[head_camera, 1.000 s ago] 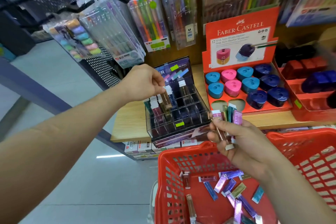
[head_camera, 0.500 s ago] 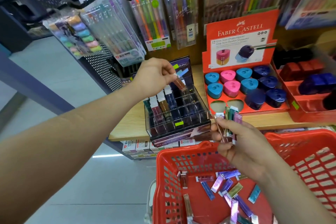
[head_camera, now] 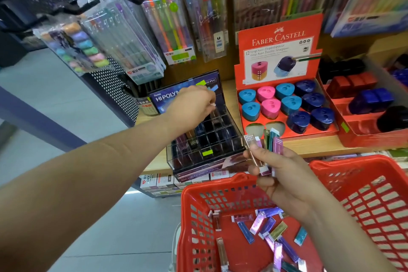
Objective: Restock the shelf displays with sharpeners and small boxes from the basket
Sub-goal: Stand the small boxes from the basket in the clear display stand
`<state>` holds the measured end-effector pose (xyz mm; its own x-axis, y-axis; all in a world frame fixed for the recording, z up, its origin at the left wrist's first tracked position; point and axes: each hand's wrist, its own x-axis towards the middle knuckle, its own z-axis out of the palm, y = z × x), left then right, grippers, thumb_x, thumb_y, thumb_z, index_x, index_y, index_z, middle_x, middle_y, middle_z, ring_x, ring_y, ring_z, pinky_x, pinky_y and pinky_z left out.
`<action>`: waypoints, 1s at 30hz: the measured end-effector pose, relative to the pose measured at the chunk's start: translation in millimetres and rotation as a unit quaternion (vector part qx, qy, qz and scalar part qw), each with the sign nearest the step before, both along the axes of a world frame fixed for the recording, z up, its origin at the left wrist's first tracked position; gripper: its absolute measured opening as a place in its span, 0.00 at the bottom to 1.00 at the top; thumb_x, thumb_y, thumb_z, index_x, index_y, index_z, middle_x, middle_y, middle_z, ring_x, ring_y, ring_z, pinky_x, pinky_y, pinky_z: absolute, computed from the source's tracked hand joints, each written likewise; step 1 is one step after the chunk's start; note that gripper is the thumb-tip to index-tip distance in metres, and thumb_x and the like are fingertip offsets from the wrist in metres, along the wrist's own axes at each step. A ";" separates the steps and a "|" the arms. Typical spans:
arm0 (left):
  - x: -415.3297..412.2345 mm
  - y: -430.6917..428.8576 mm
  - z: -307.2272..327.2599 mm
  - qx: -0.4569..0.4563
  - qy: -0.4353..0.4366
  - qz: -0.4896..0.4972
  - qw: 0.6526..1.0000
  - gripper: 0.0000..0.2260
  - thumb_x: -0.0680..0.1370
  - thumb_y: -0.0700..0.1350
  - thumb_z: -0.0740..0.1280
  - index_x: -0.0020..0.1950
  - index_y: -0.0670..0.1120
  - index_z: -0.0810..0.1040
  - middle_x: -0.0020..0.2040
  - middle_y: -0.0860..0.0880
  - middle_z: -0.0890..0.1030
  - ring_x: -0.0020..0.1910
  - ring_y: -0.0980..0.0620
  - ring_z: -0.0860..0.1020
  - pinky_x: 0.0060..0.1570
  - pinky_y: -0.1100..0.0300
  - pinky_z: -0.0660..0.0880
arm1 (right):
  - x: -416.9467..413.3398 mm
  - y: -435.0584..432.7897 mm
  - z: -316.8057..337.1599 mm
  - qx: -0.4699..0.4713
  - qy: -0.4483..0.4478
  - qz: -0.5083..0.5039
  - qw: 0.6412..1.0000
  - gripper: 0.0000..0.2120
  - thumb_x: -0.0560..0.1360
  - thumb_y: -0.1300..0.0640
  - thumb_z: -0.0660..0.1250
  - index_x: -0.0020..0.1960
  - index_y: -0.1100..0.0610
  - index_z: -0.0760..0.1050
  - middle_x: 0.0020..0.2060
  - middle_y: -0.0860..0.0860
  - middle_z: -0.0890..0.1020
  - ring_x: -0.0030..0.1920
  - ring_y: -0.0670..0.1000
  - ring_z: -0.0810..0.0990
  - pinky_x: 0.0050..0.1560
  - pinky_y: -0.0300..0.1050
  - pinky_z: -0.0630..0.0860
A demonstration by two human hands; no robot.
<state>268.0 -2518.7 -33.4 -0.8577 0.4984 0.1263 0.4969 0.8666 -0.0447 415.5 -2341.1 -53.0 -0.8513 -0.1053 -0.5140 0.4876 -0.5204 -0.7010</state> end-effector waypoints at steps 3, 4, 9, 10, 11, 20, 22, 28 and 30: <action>1.2 2.9 -1.7 -0.026 0.000 0.004 1.000 0.07 0.79 0.47 0.65 0.53 0.45 0.77 0.49 0.47 0.77 0.49 0.46 0.76 0.49 0.52 0.73 | -0.5 0.9 -0.2 -0.007 -0.009 -0.004 1.000 0.06 0.74 0.62 0.69 0.50 0.63 0.76 0.35 0.53 0.79 0.27 0.47 0.75 0.22 0.35 0.71; 1.8 4.4 -1.6 -0.027 -0.001 0.013 1.000 0.07 0.79 0.47 0.65 0.53 0.45 0.77 0.49 0.47 0.77 0.49 0.46 0.76 0.49 0.52 0.72 | -0.5 0.7 0.2 -0.009 -0.007 -0.004 1.000 0.06 0.74 0.63 0.69 0.50 0.63 0.76 0.33 0.53 0.79 0.28 0.47 0.76 0.24 0.36 0.73; 16.4 16.9 18.0 0.181 -0.117 0.093 0.972 0.09 0.77 0.51 0.68 0.48 0.45 0.81 0.40 0.52 0.81 0.38 0.56 0.78 0.39 0.63 0.74 | -1.1 -1.2 5.3 -0.009 0.021 -0.023 0.999 0.10 0.72 0.63 0.70 0.53 0.63 0.77 0.34 0.51 0.80 0.31 0.47 0.80 0.26 0.35 0.75; 23.0 20.5 25.2 0.262 -0.213 0.106 0.935 0.11 0.78 0.50 0.67 0.47 0.43 0.82 0.38 0.51 0.82 0.35 0.56 0.79 0.37 0.64 0.75 | -1.5 -1.3 6.2 -0.001 0.028 -0.028 0.999 0.11 0.73 0.63 0.70 0.54 0.62 0.77 0.34 0.51 0.81 0.31 0.47 0.81 0.26 0.34 0.74; 32.1 24.3 31.7 0.323 -0.315 0.112 0.885 0.12 0.78 0.50 0.67 0.47 0.42 0.83 0.37 0.49 0.83 0.34 0.55 0.80 0.36 0.63 0.77 | -1.9 -1.6 7.1 0.009 0.037 -0.032 0.999 0.11 0.73 0.63 0.70 0.55 0.61 0.77 0.34 0.50 0.81 0.31 0.46 0.81 0.25 0.34 0.74; 59.0 14.1 35.8 0.486 -0.425 0.129 0.753 0.04 0.72 0.40 0.72 0.44 0.40 0.83 0.36 0.43 0.83 0.32 0.53 0.80 0.33 0.67 0.78 | -3.3 -2.1 16.8 -0.070 0.057 -0.081 0.993 0.08 0.75 0.68 0.66 0.54 0.64 0.76 0.40 0.56 0.84 0.37 0.49 0.83 0.30 0.37 0.77; 61.3 9.4 36.3 0.497 -0.441 0.140 0.734 0.05 0.72 0.40 0.71 0.46 0.39 0.83 0.37 0.41 0.83 0.33 0.52 0.81 0.32 0.67 0.78 | -2.6 -0.9 15.6 -0.058 0.063 -0.087 0.993 0.10 0.75 0.69 0.66 0.55 0.65 0.76 0.42 0.57 0.83 0.38 0.49 0.82 0.30 0.35 0.76; 70.9 -4.2 45.9 0.335 -0.528 0.076 0.776 0.03 0.76 0.40 0.69 0.45 0.46 0.83 0.43 0.45 0.84 0.43 0.50 0.82 0.47 0.57 0.79 | -1.7 -2.4 9.3 0.030 0.073 -0.109 0.991 0.07 0.72 0.65 0.71 0.48 0.61 0.75 0.34 0.51 0.75 0.30 0.44 0.72 0.23 0.32 0.65; 73.6 -3.9 47.7 0.321 -0.516 0.057 0.792 0.06 0.76 0.44 0.70 0.51 0.46 0.83 0.41 0.51 0.83 0.43 0.54 0.79 0.47 0.58 0.77 | -1.8 -5.6 7.8 0.055 0.090 -0.098 0.990 0.10 0.71 0.65 0.72 0.50 0.60 0.73 0.34 0.52 0.71 0.29 0.44 0.67 0.22 0.33 0.62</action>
<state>341.7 -2522.6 14.3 -0.7048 0.5272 -0.4747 -0.1012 0.5875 0.8028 413.7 -2346.7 -45.1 -0.9290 0.1181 -0.3507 0.2468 -0.5083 -0.8250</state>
